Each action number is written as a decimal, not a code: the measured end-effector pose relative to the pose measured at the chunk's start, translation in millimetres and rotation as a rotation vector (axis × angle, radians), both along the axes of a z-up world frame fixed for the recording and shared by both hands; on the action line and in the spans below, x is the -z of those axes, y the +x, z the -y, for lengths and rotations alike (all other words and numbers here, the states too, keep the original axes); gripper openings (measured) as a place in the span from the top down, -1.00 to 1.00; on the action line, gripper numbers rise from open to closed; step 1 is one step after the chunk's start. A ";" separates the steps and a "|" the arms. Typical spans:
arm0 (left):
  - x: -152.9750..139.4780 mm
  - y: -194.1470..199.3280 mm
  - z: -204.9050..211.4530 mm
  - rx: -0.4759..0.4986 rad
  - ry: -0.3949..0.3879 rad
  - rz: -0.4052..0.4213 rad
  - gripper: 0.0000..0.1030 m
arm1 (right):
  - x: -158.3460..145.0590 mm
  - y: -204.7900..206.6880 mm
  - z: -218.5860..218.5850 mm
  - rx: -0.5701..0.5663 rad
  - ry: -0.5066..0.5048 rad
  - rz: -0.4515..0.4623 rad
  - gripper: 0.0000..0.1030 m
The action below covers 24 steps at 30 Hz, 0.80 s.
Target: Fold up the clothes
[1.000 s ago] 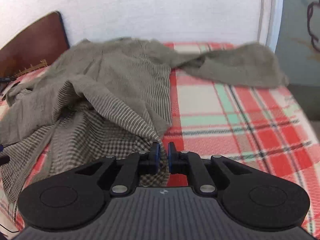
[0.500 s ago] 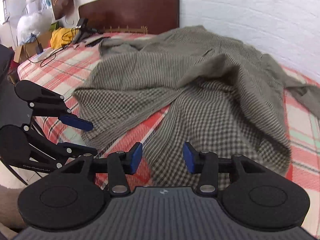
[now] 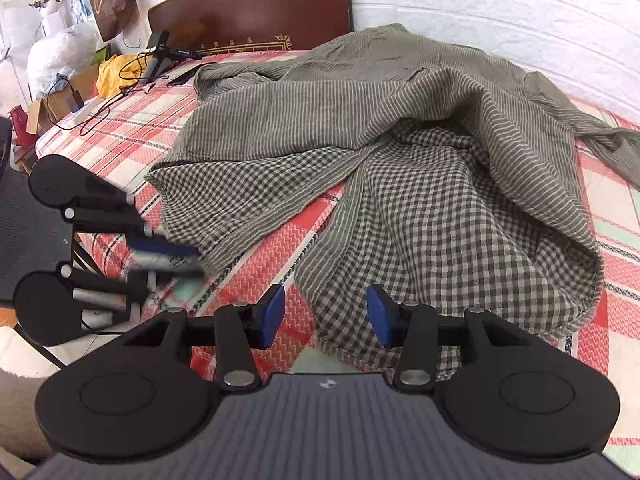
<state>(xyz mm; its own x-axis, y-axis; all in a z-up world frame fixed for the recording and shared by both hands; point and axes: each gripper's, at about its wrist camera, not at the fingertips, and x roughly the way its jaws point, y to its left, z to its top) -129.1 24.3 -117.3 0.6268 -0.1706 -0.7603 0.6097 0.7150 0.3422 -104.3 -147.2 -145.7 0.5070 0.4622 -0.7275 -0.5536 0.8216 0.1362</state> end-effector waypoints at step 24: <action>-78.2 4.4 -46.6 -0.081 -0.552 -0.058 1.00 | -5.2 -9.1 -45.8 -0.288 0.018 -0.101 0.96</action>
<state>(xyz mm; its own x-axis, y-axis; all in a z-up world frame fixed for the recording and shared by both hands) -124.8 70.8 -39.2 0.6139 -0.5065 -0.6054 0.5524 0.8236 -0.1289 -113.4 -101.4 -140.5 0.2791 0.5894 -0.7581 -0.7463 0.6299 0.2150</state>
